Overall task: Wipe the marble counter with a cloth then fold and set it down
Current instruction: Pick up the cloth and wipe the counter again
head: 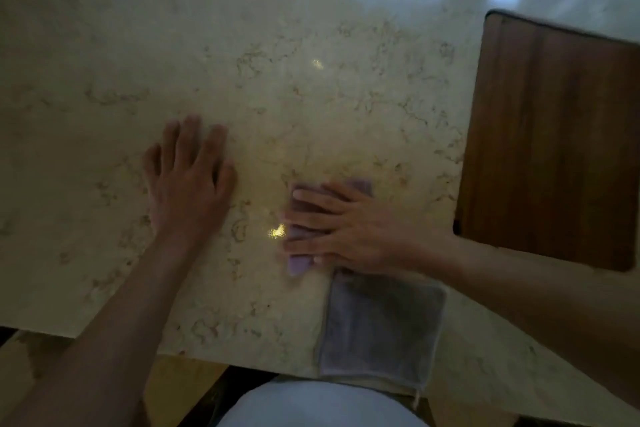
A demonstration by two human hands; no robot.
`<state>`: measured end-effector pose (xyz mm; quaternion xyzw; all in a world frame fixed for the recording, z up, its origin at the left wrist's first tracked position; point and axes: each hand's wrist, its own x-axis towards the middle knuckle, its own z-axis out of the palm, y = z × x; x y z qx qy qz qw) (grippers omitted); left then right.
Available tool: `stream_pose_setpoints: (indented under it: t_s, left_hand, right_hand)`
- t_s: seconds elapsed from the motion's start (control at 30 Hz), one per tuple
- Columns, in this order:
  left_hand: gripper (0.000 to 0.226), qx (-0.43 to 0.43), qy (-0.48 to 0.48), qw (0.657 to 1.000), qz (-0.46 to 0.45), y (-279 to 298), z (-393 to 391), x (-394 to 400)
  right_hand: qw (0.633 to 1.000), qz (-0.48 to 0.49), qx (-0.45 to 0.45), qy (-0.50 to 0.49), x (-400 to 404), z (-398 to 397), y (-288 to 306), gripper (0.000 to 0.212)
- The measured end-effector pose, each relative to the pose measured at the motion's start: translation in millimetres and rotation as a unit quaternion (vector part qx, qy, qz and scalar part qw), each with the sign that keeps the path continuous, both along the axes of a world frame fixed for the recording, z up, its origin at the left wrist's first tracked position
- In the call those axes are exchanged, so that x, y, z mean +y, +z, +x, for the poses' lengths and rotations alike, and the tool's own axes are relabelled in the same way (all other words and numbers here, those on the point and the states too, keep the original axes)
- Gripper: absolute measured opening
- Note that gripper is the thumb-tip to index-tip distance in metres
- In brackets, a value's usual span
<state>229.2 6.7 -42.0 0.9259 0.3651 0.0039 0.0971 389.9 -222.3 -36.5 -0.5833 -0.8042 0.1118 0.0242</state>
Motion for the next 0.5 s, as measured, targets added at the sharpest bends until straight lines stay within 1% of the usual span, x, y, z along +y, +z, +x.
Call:
stream_pose_setpoints:
  t_s: [0.03, 0.07, 0.1, 0.13, 0.17, 0.2, 0.23, 0.3, 0.33, 0.4, 0.43, 0.47, 0.5]
  left_hand:
    - [0.055, -0.001, 0.002, 1.000, 0.001, 0.1, -0.5, -1.3]
    - [0.055, -0.003, 0.001, 1.000, 0.000, 0.1, -0.5, -3.1]
    - [0.055, -0.006, 0.000, 1.000, -0.002, 0.3, -0.6, -4.7]
    - [0.055, -0.010, 0.000, 1.000, -0.001, 0.9, -0.7, -5.4]
    - [0.055, -0.014, 0.003, 1.000, 0.002, 1.5, -0.1, -5.8]
    - [0.056, -0.016, 0.011, 1.000, 0.000, 1.6, 1.1, -7.4]
    - [0.056, -0.017, 0.022, 1.000, -0.009, 1.9, 3.1, -11.0]
    - [0.059, -0.021, 0.034, 0.999, -0.036, 3.6, 10.3, -25.7]
    - [0.060, -0.022, 0.021, 0.999, -0.041, 3.6, 14.5, -36.5]
    - [0.061, -0.016, -0.037, 0.999, -0.030, 0.8, 22.1, -56.5]
    - [0.060, -0.011, -0.062, 0.998, -0.021, -1.4, 25.0, -61.9]
    - [0.059, -0.006, -0.075, 0.997, -0.016, -3.0, 26.9, -64.3]
    - [0.059, -0.005, -0.079, 0.997, -0.013, -4.0, 27.3, -65.1]
  right_hand:
    - [0.998, 0.026, -0.029, -0.040, 3.8, 26.3, -2.9, 0.043]
    - [0.989, 0.033, -0.059, -0.129, 11.1, 56.2, -3.5, 0.045]
    - [0.972, 0.024, -0.089, -0.215, 18.7, 88.9, -4.0, 0.048]
    - [0.951, 0.010, -0.102, -0.291, 22.6, 118.1, -4.4, 0.050]
    - [0.934, -0.004, -0.089, -0.345, 21.6, 132.9, -3.4, 0.050]
    - [0.927, 0.004, -0.081, -0.367, 17.6, 128.5, -7.1, 0.051]
    - [0.927, 0.032, -0.082, -0.366, 10.4, 110.2, -13.4, 0.052]
    - [0.952, 0.045, -0.067, -0.297, -20.9, 54.0, -21.5, 0.051]
    - [0.965, 0.030, -0.042, -0.257, -42.0, 29.6, -18.0, 0.049]
    - [0.980, -0.010, -0.010, -0.196, -78.8, 20.9, -2.8, 0.046]
    - [0.980, -0.023, -0.017, -0.195, -89.4, 32.8, 1.9, 0.047]
    - [0.973, -0.036, -0.028, -0.228, -95.5, 48.9, 1.2, 0.049]
    - [0.957, -0.048, -0.032, -0.286, -96.7, 65.1, -0.1, 0.052]
